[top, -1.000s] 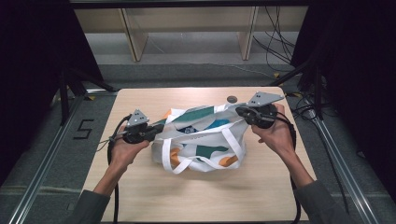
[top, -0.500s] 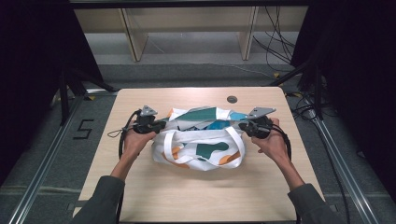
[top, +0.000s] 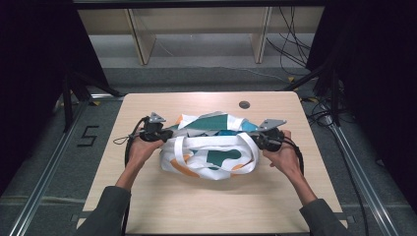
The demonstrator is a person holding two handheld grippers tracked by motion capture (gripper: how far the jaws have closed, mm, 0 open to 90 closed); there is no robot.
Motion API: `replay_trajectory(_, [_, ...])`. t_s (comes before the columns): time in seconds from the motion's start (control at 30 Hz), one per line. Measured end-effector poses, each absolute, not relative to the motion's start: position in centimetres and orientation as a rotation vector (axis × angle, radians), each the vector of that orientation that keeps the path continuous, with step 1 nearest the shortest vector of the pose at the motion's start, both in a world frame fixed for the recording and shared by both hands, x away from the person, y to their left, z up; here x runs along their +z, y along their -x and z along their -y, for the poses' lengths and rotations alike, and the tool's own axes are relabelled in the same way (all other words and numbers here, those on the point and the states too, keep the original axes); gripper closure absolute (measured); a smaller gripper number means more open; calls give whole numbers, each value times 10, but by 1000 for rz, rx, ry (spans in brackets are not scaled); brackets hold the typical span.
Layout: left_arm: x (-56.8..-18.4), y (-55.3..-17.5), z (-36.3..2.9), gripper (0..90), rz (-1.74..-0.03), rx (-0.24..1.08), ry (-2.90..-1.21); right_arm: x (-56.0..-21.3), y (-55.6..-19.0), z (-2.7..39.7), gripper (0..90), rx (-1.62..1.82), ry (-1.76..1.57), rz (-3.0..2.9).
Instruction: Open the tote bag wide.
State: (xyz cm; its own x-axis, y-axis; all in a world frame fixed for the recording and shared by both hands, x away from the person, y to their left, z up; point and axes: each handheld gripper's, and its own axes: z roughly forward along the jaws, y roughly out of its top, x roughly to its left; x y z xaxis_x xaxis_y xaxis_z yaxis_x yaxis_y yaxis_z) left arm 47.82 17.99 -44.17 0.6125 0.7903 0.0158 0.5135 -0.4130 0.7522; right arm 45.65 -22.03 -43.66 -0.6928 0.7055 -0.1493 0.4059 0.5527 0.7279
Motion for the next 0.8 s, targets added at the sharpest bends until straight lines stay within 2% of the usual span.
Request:
replay_trajectory(0.07, [-439,-477,-178,870,-1014,483,-2081,-426,-457,221,895,1005,-882,-2333])
replay_trajectory(0.1, [-431,-474,-172,870,-987,466,-2034,-410,-457,219,894,1096,-854,-2307])
replay_trajectory(0.3, [-415,-480,-144,867,-889,482,-2094,-385,-460,196,895,1192,-822,-2345])
replay_trajectory(0.37, [-414,-485,-135,871,-906,431,-2056,-387,-465,185,895,1175,-789,-2373])
replay_trajectory(0.53, [-417,-507,-112,877,-932,397,-2120,-404,-473,166,900,1075,-749,-2512])
replay_trajectory(0.8, [-423,-535,-106,893,-1072,448,-2135,-418,-431,169,900,1047,-676,-2689])
